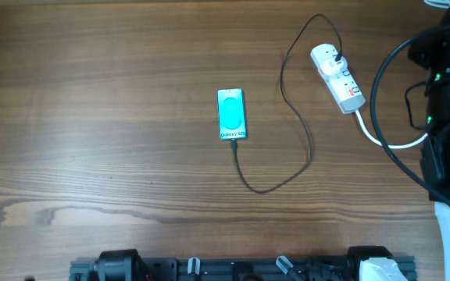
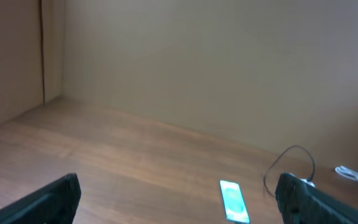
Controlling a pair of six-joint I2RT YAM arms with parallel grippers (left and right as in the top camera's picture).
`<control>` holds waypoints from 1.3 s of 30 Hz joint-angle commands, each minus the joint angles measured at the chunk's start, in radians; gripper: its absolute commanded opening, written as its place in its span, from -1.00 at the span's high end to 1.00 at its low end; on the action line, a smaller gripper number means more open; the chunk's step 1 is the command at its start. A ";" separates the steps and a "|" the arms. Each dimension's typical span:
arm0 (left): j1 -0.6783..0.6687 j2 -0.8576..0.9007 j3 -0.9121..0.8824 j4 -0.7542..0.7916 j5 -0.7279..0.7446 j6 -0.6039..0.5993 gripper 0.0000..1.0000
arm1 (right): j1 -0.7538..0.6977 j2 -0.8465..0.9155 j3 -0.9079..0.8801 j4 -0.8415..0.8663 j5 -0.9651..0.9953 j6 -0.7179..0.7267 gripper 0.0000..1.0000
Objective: Plug charger to phone and switch on socket
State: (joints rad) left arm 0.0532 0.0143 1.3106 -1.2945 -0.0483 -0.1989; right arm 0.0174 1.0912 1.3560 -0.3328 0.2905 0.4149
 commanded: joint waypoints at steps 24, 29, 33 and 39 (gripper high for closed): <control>-0.003 -0.009 -0.971 1.035 0.085 -0.158 -1.00 | 0.002 -0.029 0.005 0.002 -0.046 0.005 0.87; -0.003 -0.009 -1.106 1.211 0.085 -0.157 -1.00 | 0.002 -0.029 0.005 0.002 -0.046 0.005 0.87; -0.003 -0.009 -1.166 1.228 0.089 -0.157 -1.00 | 0.002 -0.029 0.005 0.001 -0.046 0.005 0.86; -0.003 -0.009 -1.221 1.248 0.092 -0.157 -1.00 | 0.002 -0.029 0.003 -0.002 -0.047 0.007 0.86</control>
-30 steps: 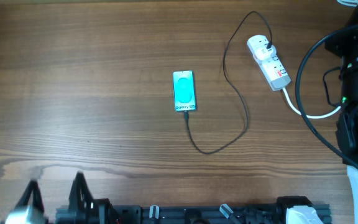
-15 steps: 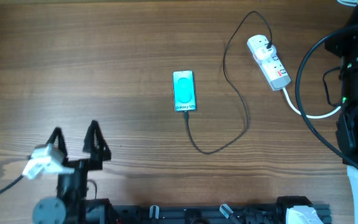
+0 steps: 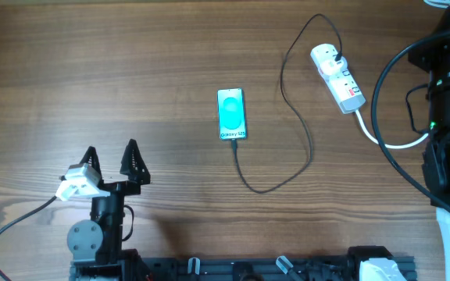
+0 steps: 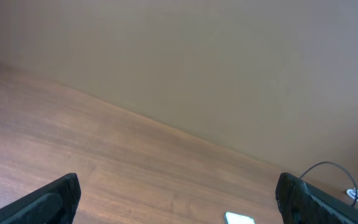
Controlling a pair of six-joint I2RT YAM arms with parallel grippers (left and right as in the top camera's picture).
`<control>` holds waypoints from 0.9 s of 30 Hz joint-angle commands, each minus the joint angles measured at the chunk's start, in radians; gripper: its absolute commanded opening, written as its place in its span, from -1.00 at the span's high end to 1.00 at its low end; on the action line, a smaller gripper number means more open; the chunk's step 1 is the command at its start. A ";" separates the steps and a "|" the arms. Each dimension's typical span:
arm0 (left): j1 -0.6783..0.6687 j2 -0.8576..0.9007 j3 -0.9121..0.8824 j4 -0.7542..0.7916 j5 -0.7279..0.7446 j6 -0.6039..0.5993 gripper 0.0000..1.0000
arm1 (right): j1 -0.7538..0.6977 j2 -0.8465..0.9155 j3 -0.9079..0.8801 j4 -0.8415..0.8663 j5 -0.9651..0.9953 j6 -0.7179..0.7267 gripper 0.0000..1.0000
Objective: Plug charger to phone and switch on socket
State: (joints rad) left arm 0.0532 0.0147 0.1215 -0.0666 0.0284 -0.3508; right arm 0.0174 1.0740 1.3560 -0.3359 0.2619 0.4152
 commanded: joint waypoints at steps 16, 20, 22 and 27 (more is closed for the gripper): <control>-0.003 -0.009 -0.116 -0.005 0.029 -0.005 -1.00 | 0.002 -0.012 0.003 0.000 -0.025 0.007 0.83; -0.003 -0.006 -0.116 -0.006 0.024 -0.005 -1.00 | 0.002 -0.012 0.003 0.000 -0.025 0.007 0.81; -0.003 -0.005 -0.116 -0.006 0.023 -0.005 -1.00 | 0.002 -0.012 0.003 0.000 -0.025 0.007 0.79; -0.003 -0.005 -0.116 -0.006 0.023 -0.005 -1.00 | 0.002 -0.012 0.003 0.001 -0.025 0.007 0.76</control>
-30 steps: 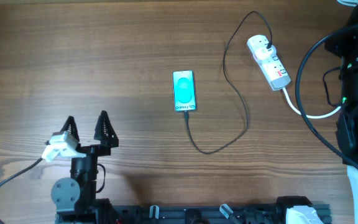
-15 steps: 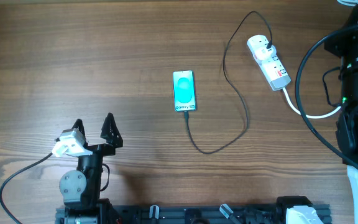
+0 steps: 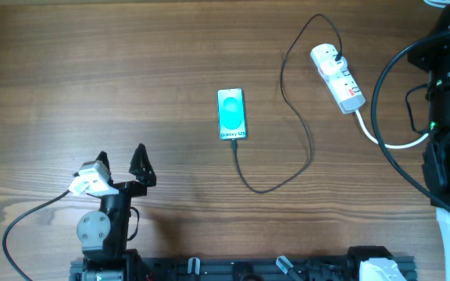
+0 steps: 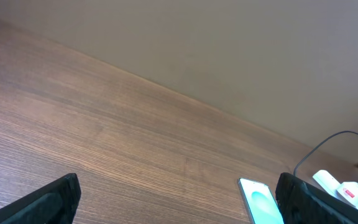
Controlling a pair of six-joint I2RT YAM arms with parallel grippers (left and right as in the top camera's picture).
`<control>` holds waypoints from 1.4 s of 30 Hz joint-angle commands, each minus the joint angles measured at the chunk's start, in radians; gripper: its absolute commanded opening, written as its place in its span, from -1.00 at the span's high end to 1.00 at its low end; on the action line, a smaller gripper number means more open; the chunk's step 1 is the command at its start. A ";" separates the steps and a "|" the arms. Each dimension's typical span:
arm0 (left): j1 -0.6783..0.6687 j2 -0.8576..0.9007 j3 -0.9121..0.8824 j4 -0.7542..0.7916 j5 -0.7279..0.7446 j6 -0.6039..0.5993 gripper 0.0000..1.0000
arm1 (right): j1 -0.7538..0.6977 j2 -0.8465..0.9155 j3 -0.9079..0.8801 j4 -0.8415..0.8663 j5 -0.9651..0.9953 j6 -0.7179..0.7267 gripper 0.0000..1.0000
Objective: Plug charger to phone and switch on socket
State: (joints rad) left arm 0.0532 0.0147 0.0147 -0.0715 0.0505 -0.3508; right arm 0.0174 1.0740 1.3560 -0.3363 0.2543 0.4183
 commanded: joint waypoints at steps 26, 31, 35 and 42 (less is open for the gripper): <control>-0.008 -0.011 -0.009 -0.001 0.001 -0.005 -1.00 | 0.002 -0.085 0.003 -0.013 -0.021 0.037 0.73; -0.008 -0.010 -0.009 0.000 0.001 -0.005 -1.00 | 0.002 -0.115 0.003 -0.013 -0.021 0.037 0.71; -0.008 -0.010 -0.009 0.000 0.001 -0.005 -1.00 | 0.002 -0.146 0.003 -0.014 -0.021 0.037 0.71; -0.008 -0.010 -0.009 0.000 0.001 -0.005 -1.00 | 0.002 -0.206 0.003 -0.017 -0.008 0.026 0.68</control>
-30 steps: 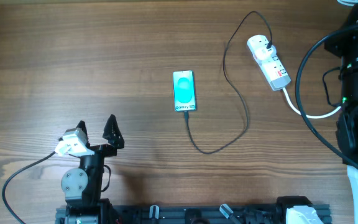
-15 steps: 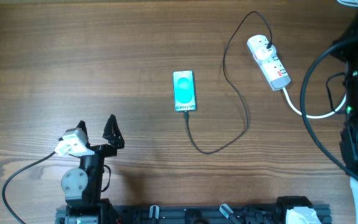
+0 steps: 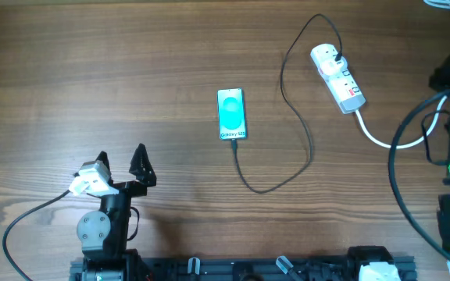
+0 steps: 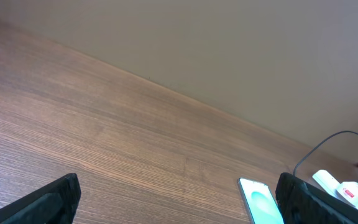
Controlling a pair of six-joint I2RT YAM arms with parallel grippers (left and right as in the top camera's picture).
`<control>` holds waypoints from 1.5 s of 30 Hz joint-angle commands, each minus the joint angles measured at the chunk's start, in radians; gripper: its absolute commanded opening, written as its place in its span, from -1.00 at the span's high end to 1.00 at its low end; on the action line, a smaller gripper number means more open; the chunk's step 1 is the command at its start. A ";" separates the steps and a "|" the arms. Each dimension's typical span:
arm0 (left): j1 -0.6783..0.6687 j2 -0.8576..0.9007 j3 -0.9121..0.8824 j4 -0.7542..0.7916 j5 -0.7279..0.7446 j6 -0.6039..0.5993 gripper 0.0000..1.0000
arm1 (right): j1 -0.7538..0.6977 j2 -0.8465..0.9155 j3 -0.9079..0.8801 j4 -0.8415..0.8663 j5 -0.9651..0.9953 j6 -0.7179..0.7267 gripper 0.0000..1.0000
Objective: Plug charger to phone and switch on socket
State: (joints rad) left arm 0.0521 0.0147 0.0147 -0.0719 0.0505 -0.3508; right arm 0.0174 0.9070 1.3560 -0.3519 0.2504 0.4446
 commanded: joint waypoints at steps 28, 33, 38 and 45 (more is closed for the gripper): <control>-0.006 -0.006 -0.009 -0.003 -0.014 0.246 -1.00 | 0.002 -0.129 0.003 0.018 0.110 -0.037 0.42; -0.006 -0.006 -0.009 -0.003 -0.014 0.246 -1.00 | 0.002 -0.238 0.003 0.017 0.150 -0.089 0.42; -0.006 -0.006 -0.009 -0.003 -0.014 0.246 -1.00 | 0.002 -0.352 0.001 0.018 0.154 -0.156 0.43; -0.006 -0.006 -0.009 -0.003 -0.014 0.246 -1.00 | 0.002 -0.626 -0.068 0.030 0.153 -0.124 0.43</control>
State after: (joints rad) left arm 0.0521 0.0147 0.0147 -0.0742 0.0498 -0.1272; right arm 0.0174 0.4084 1.3201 -0.3283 0.3866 0.3153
